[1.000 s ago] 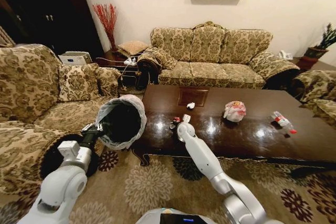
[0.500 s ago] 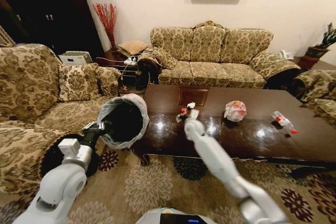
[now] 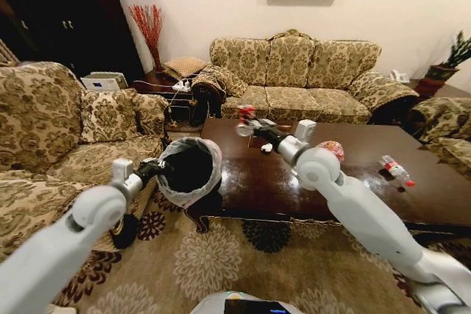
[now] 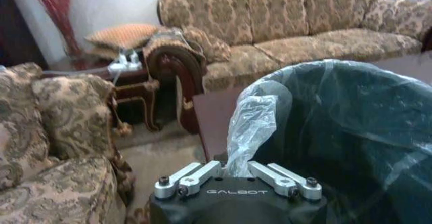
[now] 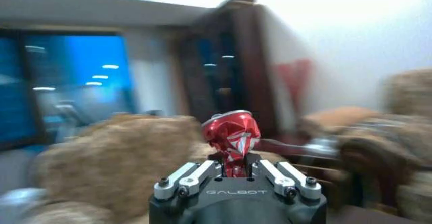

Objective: Move to the front of the table and place the trash on the table into the trash bin.

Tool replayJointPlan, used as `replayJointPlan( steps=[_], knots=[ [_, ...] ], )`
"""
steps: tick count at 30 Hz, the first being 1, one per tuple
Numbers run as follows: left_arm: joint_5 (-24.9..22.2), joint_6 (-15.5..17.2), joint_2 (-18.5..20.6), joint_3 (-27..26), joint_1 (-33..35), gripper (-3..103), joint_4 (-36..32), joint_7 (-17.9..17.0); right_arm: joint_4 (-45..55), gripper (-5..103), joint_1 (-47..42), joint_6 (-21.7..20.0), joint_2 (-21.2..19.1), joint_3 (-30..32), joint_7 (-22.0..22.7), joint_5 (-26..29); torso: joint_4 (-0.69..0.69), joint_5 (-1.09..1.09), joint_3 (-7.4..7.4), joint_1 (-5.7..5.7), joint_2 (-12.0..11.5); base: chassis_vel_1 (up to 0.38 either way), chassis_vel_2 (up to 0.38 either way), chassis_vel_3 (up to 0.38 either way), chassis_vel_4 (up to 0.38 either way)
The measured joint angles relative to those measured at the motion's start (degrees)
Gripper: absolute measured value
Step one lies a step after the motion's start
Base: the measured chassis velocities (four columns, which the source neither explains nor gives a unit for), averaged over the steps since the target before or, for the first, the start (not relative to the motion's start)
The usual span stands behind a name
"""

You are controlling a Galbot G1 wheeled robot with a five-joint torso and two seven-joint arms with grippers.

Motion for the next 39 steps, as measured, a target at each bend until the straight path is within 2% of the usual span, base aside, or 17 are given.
replayJointPlan(
  steps=[2, 5, 11, 15, 17, 18, 22, 24, 25, 26, 30, 31, 34, 35, 37, 38, 39],
  knots=[
    [-1.8, 0.39, 1.53, -0.15, -0.41, 1, 0.42, 0.1, -0.15, 14, 2.37, 0.38, 1.13, -2.74, -1.8, 0.63, 0.01, -0.02, 0.0, 0.0, 0.0, 0.0, 0.0, 0.0, 0.0],
    [-4.73, 0.99, 4.65, -0.18, -1.85, 1, 0.37, -0.19, -3.78, 14, 7.65, 2.01, 5.16, -9.44, -6.36, 0.37, 0.02, -0.01, 0.0, -0.01, 0.0, 0.0, 0.0, 0.0, 0.0],
    [-6.32, 1.3, 5.77, -0.55, -1.72, 1, -1.14, -1.39, -8.52, 14, 10.88, 1.53, 10.27, -14.46, -5.5, -0.75, 0.01, 0.0, 0.0, 0.0, 0.0, 0.0, 0.0, 0.0, 0.0],
    [-6.34, 1.3, 5.78, -1.19, -0.95, 1, -1.98, -1.47, -11.09, 12, 11.38, 0.61, 12.86, -16.96, -2.39, -2.23, 0.01, 0.0, 0.0, 0.0, 0.0, 0.0, 0.0, 0.0, 0.0],
    [-6.14, 1.26, 5.62, -1.35, -0.82, 1, -1.8, -1.49, -11.28, 22, 11.35, -0.78, 13.4, -17.46, -1.55, -3.32, 0.01, 0.0, -0.01, 0.0, 0.0, 0.0, 0.0, 0.0, 0.0],
    [-6.14, 1.26, 5.62, -1.35, -0.82, 1, -1.8, -1.49, -11.28, 22, 11.35, -0.78, 13.4, -17.46, -1.55, -3.32, 0.01, 0.0, -0.01, 0.0, 0.0, 0.0, 0.0, 0.0, 0.0],
    [-5.66, 0.99, 5.23, -1.34, -1.08, 1, -0.81, -1.43, -9.67, 43, 11.0, -1.98, 12.6, -17.55, -0.96, -3.47, -0.01, 0.01, -0.01, -0.01, 0.0, 0.0, 0.0, 0.0, 0.0],
    [-5.59, 0.94, 5.13, -1.31, -1.14, 1, -0.63, -1.37, -9.25, 43, 10.98, -2.11, 12.32, -17.54, -0.92, -3.46, -0.01, 0.01, -0.01, -0.01, 0.0, 0.0, 0.0, 0.0, 0.0],
    [-5.47, 0.89, 5.0, -1.28, -1.17, 1, -0.31, -1.23, -8.77, 49, 10.92, -2.23, 12.01, -17.47, -0.81, -3.39, -0.01, 0.01, -0.01, -0.01, 0.0, 0.0, 0.0, 0.0, 0.0],
    [-5.47, 0.89, 5.0, -1.28, -1.17, 1, -0.31, -1.23, -8.77, 49, 10.92, -2.23, 12.01, -17.47, -0.81, -3.39, -0.01, 0.01, -0.01, -0.01, 0.0, 0.0, 0.0, 0.0, 0.0],
    [-4.64, 0.77, 4.41, -1.26, -1.14, 1, 0.41, -1.12, -7.48, 71, 10.52, -2.5, 11.46, -17.08, 0.59, -3.02, 0.0, 0.01, -0.01, -0.01, 0.0, 0.0, 0.0, 0.0, 0.0],
    [-4.64, 0.77, 4.41, -1.26, -1.14, 1, 0.41, -1.12, -7.48, 71, 10.52, -2.5, 11.46, -17.08, 0.59, -3.02, 0.0, 0.01, -0.01, -0.01, 0.0, 0.0, 0.0, 0.0, 0.0],
    [-4.2, -0.01, 3.37, -1.5, -1.05, 1, 0.41, -1.34, -6.93, 87, 9.64, -2.43, 10.72, -14.86, 4.83, -3.41, 0.01, 0.01, -0.01, -0.01, 0.0, 0.0, 0.0, 0.0, 0.0],
    [-4.2, -0.01, 3.37, -1.5, -1.05, 1, 0.41, -1.34, -6.93, 87, 9.64, -2.43, 10.72, -14.86, 4.83, -3.41, 0.01, 0.01, -0.01, -0.01, 0.0, 0.0, 0.0, 0.0, 0.0],
    [-2.92, -0.54, 2.28, -2.01, -0.73, 1, 0.22, -1.75, -6.33, 92, 7.56, -2.86, 8.63, -10.45, 8.91, -3.61, 0.01, 0.02, -0.01, -0.01, 0.0, 0.0, 0.0, 0.0, 0.0],
    [-2.42, -0.64, 1.71, -2.08, -0.67, 1, 0.13, -1.89, -6.11, 97, 6.35, -3.48, 7.21, -8.22, 9.9, -4.23, 0.01, 0.03, -0.01, -0.01, 0.0, 0.0, 0.0, 0.0, 0.0],
    [-2.42, -0.64, 1.71, -2.08, -0.67, 1, 0.13, -1.89, -6.11, 97, 6.35, -3.48, 7.21, -8.22, 9.9, -4.23, 0.01, 0.03, -0.01, -0.01, 0.0, 0.0, 0.0, 0.0, 0.0]
  ],
)
